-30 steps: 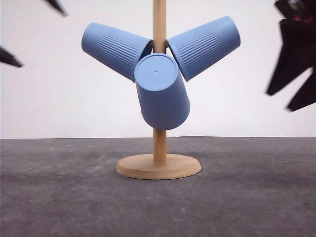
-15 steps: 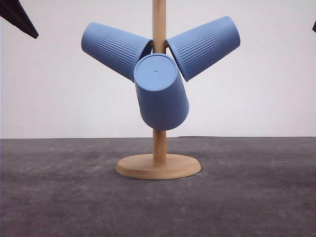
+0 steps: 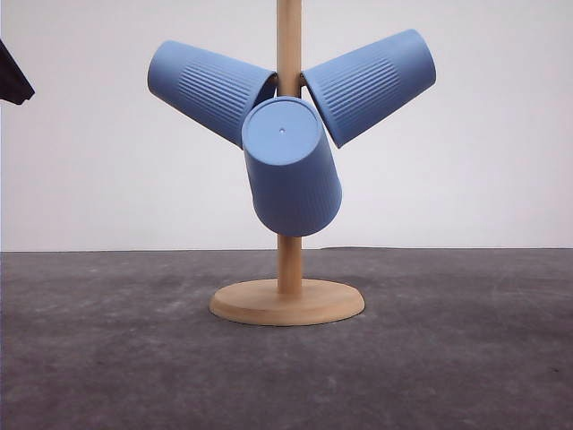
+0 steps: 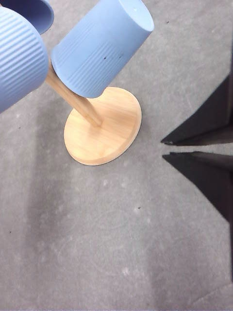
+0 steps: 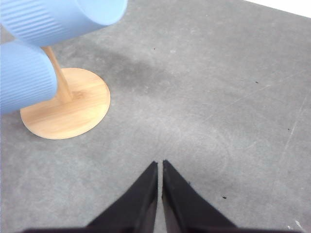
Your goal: Place three cups
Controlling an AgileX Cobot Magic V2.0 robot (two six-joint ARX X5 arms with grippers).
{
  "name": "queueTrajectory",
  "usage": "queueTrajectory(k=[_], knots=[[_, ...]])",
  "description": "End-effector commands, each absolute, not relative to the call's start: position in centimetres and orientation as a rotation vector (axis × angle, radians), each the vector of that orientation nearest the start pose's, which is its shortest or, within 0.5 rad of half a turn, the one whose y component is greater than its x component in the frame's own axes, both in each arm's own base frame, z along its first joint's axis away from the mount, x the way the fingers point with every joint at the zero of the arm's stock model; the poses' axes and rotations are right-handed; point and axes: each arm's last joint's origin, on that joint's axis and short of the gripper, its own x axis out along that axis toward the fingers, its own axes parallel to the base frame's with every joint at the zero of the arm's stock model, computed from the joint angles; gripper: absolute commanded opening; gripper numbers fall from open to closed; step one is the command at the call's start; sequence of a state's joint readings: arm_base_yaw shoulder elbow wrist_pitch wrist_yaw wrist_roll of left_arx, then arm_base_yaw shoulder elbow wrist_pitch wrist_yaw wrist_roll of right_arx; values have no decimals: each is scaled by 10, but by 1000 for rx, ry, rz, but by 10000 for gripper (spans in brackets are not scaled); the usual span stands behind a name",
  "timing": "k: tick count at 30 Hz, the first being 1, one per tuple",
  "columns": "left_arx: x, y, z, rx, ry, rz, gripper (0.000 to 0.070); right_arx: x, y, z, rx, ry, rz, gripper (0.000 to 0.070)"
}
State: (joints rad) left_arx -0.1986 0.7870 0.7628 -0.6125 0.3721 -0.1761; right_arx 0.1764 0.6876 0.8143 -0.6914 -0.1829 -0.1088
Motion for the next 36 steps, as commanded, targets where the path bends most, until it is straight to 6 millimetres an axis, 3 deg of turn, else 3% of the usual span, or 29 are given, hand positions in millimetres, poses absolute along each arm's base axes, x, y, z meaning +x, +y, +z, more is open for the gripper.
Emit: queueTrajectory(k=[1, 8, 16, 24, 29, 36], knots=[[152, -42, 291, -211, 677, -506, 0, 131, 29, 312, -104, 536, 383, 12], [144, -36, 284, -106, 598, -488, 0, 131, 29, 312, -104, 536, 383, 12], [105, -16, 213, -8, 231, -216, 0, 131, 29, 312, -104, 536, 383, 12], [92, -7, 168, -14, 142, -105, 0, 131, 29, 312, -104, 536, 383, 12], [96, -6, 151, -3, 157, -73, 0, 131, 29, 312, -104, 536, 383, 12], [95, -6, 149, -5, 179, -73, 0, 131, 29, 312, -104, 536, 383, 12]])
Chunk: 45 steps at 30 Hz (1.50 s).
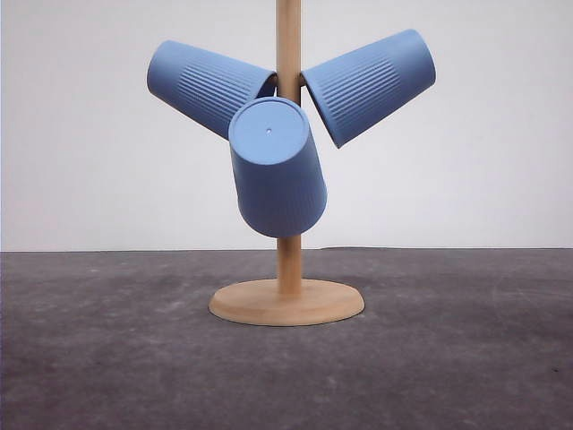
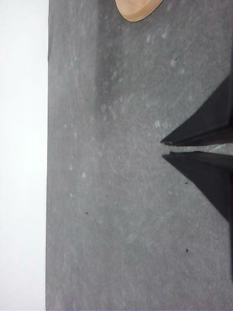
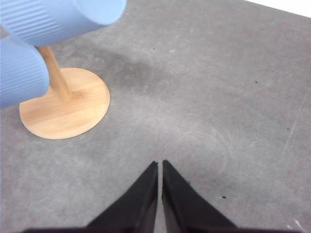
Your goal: Place three cups
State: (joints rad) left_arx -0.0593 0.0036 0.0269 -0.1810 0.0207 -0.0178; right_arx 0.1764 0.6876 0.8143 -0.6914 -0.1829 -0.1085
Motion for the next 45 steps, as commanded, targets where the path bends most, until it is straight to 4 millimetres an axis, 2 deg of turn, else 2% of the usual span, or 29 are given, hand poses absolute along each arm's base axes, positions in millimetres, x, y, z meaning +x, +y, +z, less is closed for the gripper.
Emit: queueTrajectory(k=[1, 13, 19, 21, 29, 34, 40, 45], knots=[[95, -6, 149, -5, 179, -73, 0, 131, 29, 312, -104, 535, 383, 12], [95, -6, 149, -5, 179, -73, 0, 131, 29, 312, -105, 535, 383, 12], [95, -6, 149, -5, 179, -73, 0, 131, 29, 307, -172, 497, 394, 12], [95, -6, 149, -5, 179, -73, 0, 130, 27, 296, -156, 453, 363, 12], [95, -6, 149, -5, 179, -73, 0, 107, 12, 222, 50, 265, 142, 12], [95, -6, 149, -5, 179, -73, 0, 99, 7, 181, 79, 212, 49, 12], [95, -6, 149, -5, 179, -73, 0, 97, 2, 154, 98, 148, -11, 12], [95, -6, 149, -5, 179, -73, 0, 96, -1, 152, 68, 146, -53, 12]])
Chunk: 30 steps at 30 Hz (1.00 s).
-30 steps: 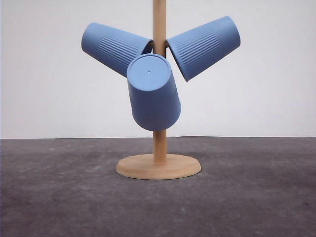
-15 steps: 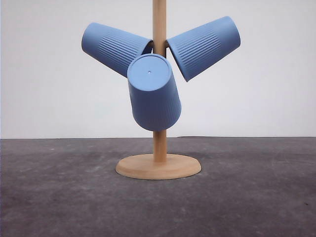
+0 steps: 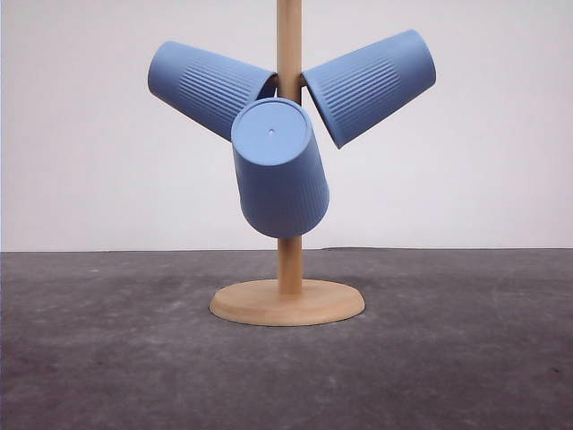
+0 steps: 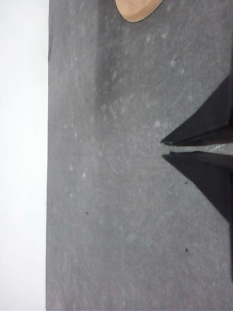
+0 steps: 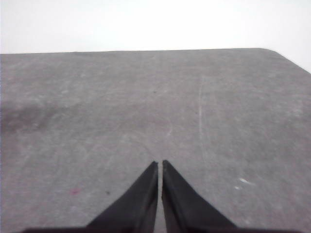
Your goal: Place three cups
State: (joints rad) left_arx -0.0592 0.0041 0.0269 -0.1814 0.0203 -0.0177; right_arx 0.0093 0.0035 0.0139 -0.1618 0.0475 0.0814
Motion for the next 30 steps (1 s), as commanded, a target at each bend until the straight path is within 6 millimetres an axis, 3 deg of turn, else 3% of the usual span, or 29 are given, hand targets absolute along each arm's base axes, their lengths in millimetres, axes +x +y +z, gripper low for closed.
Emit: queueTrajectory(k=[1, 30], knots=[[95, -6, 149, -5, 179, -73, 0, 96, -1, 152, 71, 146, -53, 12], [95, -6, 149, -5, 179, -73, 0, 96, -1, 152, 74, 146, -53, 12]])
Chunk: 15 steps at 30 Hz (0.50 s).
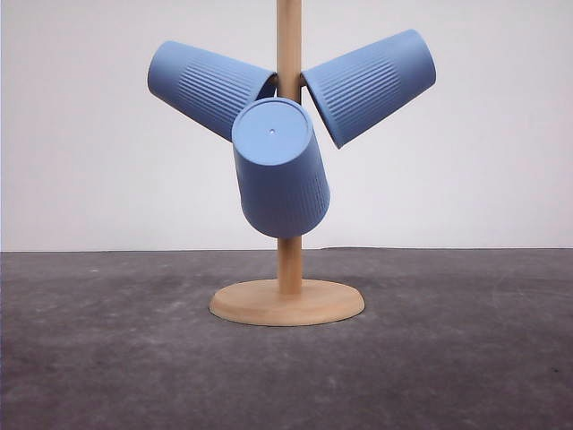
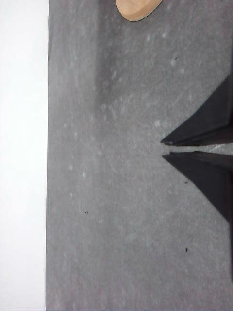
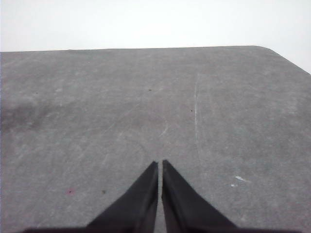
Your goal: Place three cups
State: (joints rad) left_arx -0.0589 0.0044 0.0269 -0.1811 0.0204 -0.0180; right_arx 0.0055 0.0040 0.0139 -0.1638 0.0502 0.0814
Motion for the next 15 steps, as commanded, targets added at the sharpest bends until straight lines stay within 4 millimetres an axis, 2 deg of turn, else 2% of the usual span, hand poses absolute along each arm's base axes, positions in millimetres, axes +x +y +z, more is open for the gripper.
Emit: queueTrajectory(k=[1, 15], knots=[[95, -6, 149, -5, 179, -73, 0, 96, -1, 152, 74, 146, -53, 12], [95, -6, 149, -5, 179, -73, 0, 96, -1, 152, 74, 146, -53, 12]])
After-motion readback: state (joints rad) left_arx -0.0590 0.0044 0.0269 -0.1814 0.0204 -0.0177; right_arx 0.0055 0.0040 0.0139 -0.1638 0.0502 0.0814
